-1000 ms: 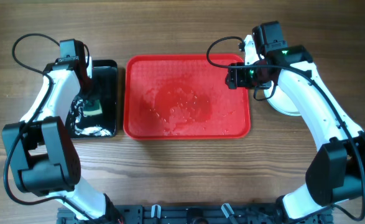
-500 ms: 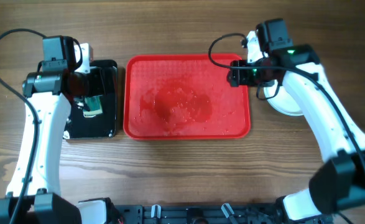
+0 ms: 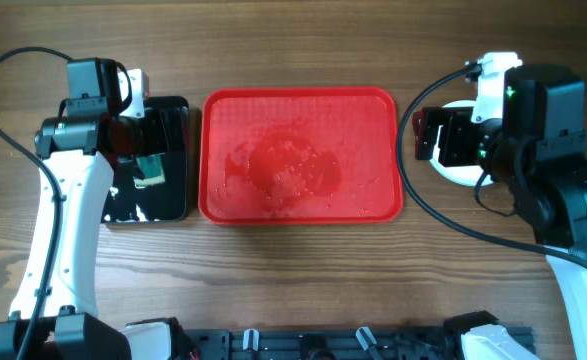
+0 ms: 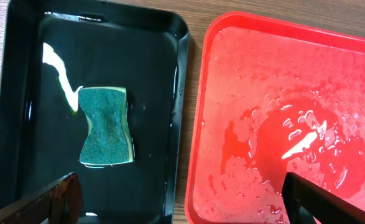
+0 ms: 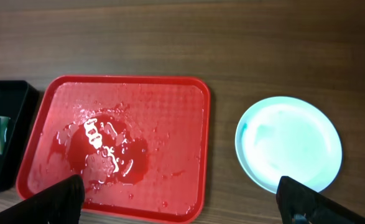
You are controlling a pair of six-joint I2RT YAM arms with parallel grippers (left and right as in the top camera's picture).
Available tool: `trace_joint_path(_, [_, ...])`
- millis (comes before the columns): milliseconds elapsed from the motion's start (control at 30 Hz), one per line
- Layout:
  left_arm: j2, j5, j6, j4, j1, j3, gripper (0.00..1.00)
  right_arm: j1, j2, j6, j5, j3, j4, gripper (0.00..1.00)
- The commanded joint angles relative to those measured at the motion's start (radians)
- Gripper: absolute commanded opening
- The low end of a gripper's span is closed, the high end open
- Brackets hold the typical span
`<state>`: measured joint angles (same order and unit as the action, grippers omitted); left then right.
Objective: Clean dirty plates on tray and stack at the side
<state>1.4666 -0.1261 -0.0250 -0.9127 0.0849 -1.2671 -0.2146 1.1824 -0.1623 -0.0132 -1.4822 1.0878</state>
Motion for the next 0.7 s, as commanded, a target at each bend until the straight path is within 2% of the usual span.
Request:
trace_joint_path(0, [-0.014,-0.015,-0.013,0.003,-0.005,-0.01,1.0,-0.001,0.004,0.005,-0.013,-0.016,0.028,1.0])
trace_joint_path(200, [-0.014,-0.015,-0.013,0.003,-0.005,-0.01,1.0,-0.001,0.002,0.006,0.024,-0.01,-0.063,1.0])
trace_joint_path(300, [-0.014,-0.015,-0.013,0.003,-0.005,-0.01,1.0,-0.001,-0.097,0.068,0.021,0.119,-0.305,1.0])
trace_joint_path(433, [-0.014,-0.015,-0.013,0.003,-0.005,-0.01,1.0,0.034,-0.313,0.103,-0.019,0.43,-0.555,1.0])
trace_joint_path(667, [-0.014,-0.015,-0.013,0.003,-0.005,-0.01,1.0,0.09,-0.79,0.11,-0.085,1.108,-1.053,1.0])
